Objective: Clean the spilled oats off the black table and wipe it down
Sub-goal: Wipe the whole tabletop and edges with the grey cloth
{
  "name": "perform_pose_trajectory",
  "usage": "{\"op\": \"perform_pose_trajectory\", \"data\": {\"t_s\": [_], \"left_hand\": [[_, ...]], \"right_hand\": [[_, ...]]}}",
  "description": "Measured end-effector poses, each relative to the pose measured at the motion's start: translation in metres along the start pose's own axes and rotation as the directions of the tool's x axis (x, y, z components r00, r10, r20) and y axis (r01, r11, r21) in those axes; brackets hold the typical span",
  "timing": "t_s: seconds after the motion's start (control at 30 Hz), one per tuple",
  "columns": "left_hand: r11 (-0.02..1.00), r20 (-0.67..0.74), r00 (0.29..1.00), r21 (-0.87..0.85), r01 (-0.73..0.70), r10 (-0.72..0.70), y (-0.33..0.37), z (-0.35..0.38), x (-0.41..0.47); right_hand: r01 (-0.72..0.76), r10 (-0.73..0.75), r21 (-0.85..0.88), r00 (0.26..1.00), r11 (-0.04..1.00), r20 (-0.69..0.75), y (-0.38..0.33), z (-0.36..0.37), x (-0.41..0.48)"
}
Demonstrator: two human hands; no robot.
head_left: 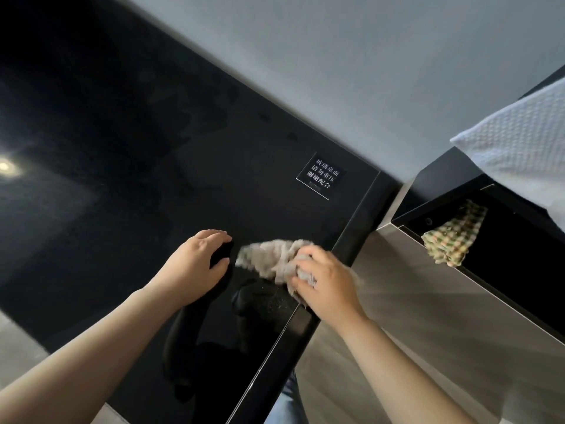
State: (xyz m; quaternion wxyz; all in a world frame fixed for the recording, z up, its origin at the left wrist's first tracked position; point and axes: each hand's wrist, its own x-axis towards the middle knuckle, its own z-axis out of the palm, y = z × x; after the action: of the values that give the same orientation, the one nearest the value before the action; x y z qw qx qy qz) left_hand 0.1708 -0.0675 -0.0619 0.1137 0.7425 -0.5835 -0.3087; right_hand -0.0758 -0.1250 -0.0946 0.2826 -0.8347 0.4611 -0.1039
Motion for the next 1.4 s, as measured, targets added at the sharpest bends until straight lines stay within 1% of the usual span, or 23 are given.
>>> {"op": "perform_pose_trajectory", "data": {"t_s": [0.07,0.1,0.17,0.27,0.33,0.4,0.47,0.53,0.6,0.73,0.77,0.8,0.9,0.97,1.0,1.03,1.07,1.17,1.2,1.23,1.27,1.33,1.4], "left_hand": [[1.0,0.013,1.0,0.003,-0.008,0.008,0.0,-0.001,0.001],[1.0,0.013,1.0,0.004,-0.008,0.008,0.0,-0.002,0.002],[1.0,0.011,1.0,0.003,0.003,-0.003,0.001,-0.004,0.004],[1.0,0.004,1.0,0.011,0.017,-0.017,0.003,-0.007,0.009],[1.0,0.011,1.0,0.012,0.017,-0.018,0.007,-0.008,0.012],[1.0,0.017,1.0,0.02,0.022,-0.022,0.009,-0.006,0.015],[0.999,0.021,0.999,0.035,0.031,-0.032,0.01,-0.005,0.018],[0.998,0.016,0.999,0.046,0.031,-0.032,0.008,-0.004,0.021],[0.998,0.014,0.999,0.049,0.034,-0.035,0.007,-0.004,0.024],[0.998,0.022,0.999,0.056,0.042,-0.043,0.006,-0.005,0.031],[0.997,0.027,0.999,0.056,0.044,-0.045,0.006,-0.005,0.033],[0.997,0.031,0.998,0.056,0.046,-0.048,0.007,-0.005,0.036],[0.998,0.039,0.998,0.051,0.045,-0.047,0.01,-0.007,0.042],[0.998,0.035,0.999,0.051,0.037,-0.039,0.012,-0.008,0.046],[0.998,0.033,0.999,0.054,0.03,-0.032,0.013,-0.008,0.048],[0.998,0.031,0.999,0.058,0.02,-0.022,0.014,-0.007,0.05],[0.998,0.026,1.0,0.066,0.009,-0.011,0.015,-0.006,0.053],[0.993,0.02,1.0,0.114,-0.007,0.005,0.02,-0.002,0.058],[0.991,0.02,1.0,0.134,-0.01,0.007,0.022,0.0,0.059],[0.987,0.024,1.0,0.161,-0.013,0.009,0.023,0.002,0.06],[0.981,0.032,0.999,0.194,-0.02,0.014,0.024,0.005,0.061],[0.966,0.068,0.998,0.254,-0.035,0.018,0.024,0.012,0.061],[0.957,0.107,0.994,0.288,-0.038,0.007,0.022,0.02,0.06]], "right_hand": [[-0.047,0.033,0.134,0.994,0.99,0.1,-0.009,-0.011,-0.017],[-0.089,0.074,0.217,0.994,0.972,0.075,-0.012,-0.019,-0.021],[-0.142,0.173,0.313,0.982,0.939,-0.075,-0.015,-0.038,-0.02],[-0.205,0.274,0.225,0.9,0.953,-0.34,-0.01,-0.058,-0.003],[-0.283,0.306,0.118,0.843,0.952,-0.442,-0.001,-0.059,0.014],[-0.36,0.343,0.042,0.839,0.932,-0.424,0.011,-0.053,0.034],[-0.463,0.432,-0.03,0.846,0.886,-0.312,0.018,-0.042,0.051],[-0.564,0.54,-0.02,0.799,0.825,-0.265,0.02,-0.033,0.067],[-0.628,0.609,0.051,0.728,0.777,-0.316,0.023,-0.026,0.082],[-0.706,0.674,0.131,0.58,0.696,-0.457,0.029,-0.016,0.105],[-0.71,0.669,0.127,0.567,0.693,-0.481,0.03,-0.015,0.106],[-0.697,0.638,0.091,0.585,0.711,-0.501,0.029,-0.013,0.103],[-0.535,0.426,-0.067,0.738,0.842,-0.523,0.025,-0.005,0.075],[-0.394,0.313,-0.071,0.816,0.916,-0.486,0.022,-0.004,0.05],[-0.351,0.3,-0.025,0.833,0.936,-0.464,0.02,-0.008,0.04],[-0.325,0.306,0.042,0.829,0.945,-0.469,0.017,-0.015,0.035],[-0.312,0.322,0.108,0.799,0.944,-0.508,0.015,-0.026,0.037],[-0.29,0.375,0.241,0.647,0.926,-0.664,0.021,-0.062,0.074],[-0.296,0.374,0.236,0.625,0.926,-0.685,0.029,-0.072,0.093],[-0.325,0.364,0.192,0.637,0.926,-0.68,0.041,-0.079,0.112],[-0.396,0.373,0.115,0.673,0.911,-0.639,0.056,-0.083,0.13],[-0.585,0.48,-0.099,0.74,0.805,-0.471,0.079,-0.081,0.151],[-0.637,0.554,-0.238,0.762,0.733,-0.334,0.092,-0.07,0.155]]}}
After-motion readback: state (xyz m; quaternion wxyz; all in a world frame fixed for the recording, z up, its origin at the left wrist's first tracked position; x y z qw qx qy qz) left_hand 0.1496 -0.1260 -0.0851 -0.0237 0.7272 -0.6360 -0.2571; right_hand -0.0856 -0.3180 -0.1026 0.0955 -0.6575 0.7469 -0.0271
